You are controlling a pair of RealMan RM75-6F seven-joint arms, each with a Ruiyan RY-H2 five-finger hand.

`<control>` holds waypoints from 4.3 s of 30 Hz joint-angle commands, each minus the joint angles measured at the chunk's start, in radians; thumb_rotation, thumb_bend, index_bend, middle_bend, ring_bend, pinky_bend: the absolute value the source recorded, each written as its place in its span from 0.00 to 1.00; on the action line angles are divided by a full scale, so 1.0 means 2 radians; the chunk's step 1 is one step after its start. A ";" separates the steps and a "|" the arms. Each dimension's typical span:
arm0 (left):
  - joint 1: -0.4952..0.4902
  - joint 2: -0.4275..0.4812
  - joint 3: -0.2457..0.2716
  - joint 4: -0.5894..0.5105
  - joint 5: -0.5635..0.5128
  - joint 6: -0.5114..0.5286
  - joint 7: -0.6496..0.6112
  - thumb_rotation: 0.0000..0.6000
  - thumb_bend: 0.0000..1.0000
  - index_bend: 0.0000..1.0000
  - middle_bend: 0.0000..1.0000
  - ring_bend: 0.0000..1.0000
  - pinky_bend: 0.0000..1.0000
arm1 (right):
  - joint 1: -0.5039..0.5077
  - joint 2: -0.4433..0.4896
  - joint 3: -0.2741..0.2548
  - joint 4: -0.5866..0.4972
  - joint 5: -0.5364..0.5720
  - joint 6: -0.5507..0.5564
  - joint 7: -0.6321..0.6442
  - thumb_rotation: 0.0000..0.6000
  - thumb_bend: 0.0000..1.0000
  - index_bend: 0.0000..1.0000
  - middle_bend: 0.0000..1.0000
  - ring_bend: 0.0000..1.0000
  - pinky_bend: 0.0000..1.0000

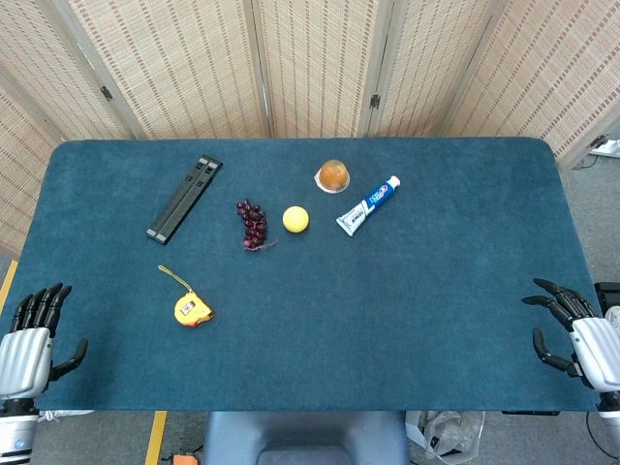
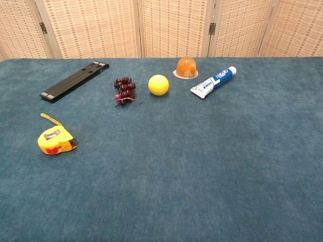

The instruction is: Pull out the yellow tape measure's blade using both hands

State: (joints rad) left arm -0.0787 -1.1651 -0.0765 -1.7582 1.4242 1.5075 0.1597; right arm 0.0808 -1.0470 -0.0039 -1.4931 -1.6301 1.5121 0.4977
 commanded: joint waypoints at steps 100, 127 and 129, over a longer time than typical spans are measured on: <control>-0.327 -0.066 0.064 0.069 -0.221 -0.326 0.200 1.00 0.43 0.12 0.13 0.08 0.03 | -0.012 0.001 -0.005 0.001 -0.002 0.017 0.003 1.00 0.61 0.27 0.14 0.14 0.12; -0.308 -0.092 0.039 0.102 -0.180 -0.278 0.150 1.00 0.43 0.43 0.35 0.27 0.07 | 0.001 0.011 -0.002 -0.021 -0.013 0.005 -0.020 1.00 0.61 0.27 0.14 0.14 0.12; -0.304 -0.081 0.034 0.083 -0.171 -0.269 0.140 1.00 0.43 0.44 0.37 0.28 0.08 | 0.010 0.017 0.000 -0.034 -0.020 0.000 -0.036 1.00 0.61 0.27 0.14 0.14 0.12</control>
State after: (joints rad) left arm -0.6952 -1.3458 0.0036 -1.5623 1.0666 0.9520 0.4573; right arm 0.0880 -1.0221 -0.0073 -1.5443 -1.6594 1.5202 0.4458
